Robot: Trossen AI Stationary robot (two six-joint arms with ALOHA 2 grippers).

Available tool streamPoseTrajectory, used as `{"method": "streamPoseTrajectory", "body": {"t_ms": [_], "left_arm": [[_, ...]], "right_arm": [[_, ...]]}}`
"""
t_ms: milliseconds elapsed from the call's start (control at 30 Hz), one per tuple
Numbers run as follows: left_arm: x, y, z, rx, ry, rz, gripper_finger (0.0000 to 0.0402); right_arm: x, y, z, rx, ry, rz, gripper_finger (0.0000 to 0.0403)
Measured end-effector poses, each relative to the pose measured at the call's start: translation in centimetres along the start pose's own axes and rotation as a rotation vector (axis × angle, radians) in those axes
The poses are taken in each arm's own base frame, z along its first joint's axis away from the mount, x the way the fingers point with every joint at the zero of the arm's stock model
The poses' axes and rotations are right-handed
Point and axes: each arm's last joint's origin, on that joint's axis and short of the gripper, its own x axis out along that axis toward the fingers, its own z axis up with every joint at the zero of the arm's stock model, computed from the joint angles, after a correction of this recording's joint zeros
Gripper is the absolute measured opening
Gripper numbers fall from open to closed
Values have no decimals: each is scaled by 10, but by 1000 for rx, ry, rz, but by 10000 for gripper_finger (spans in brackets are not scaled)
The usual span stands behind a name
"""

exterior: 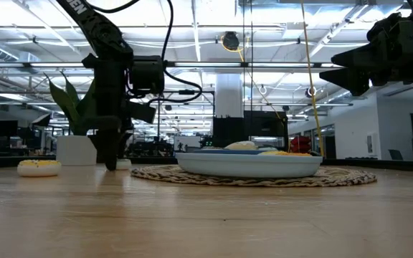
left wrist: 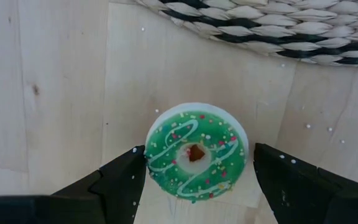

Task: Pick & Place donuts
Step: Put the small green donut on the light blue plate

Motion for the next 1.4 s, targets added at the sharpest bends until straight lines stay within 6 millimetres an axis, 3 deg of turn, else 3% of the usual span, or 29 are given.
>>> {"method": "streamPoseTrajectory", "body": {"t_ms": [500, 933, 1133, 1400], "left_arm": [[1, 0, 0, 1, 1, 0, 289], [1, -4, 4, 16, -38, -47, 143], [-9, -8, 17, -2, -81, -70, 118], [-35, -32, 46, 53, -203, -157, 118]], "right_arm": [[0, 0, 0, 0, 0, 0, 304], [0, 0, 0, 0, 0, 0, 304], [0, 0, 0, 0, 0, 0, 304], [0, 0, 0, 0, 0, 0, 304]]}}
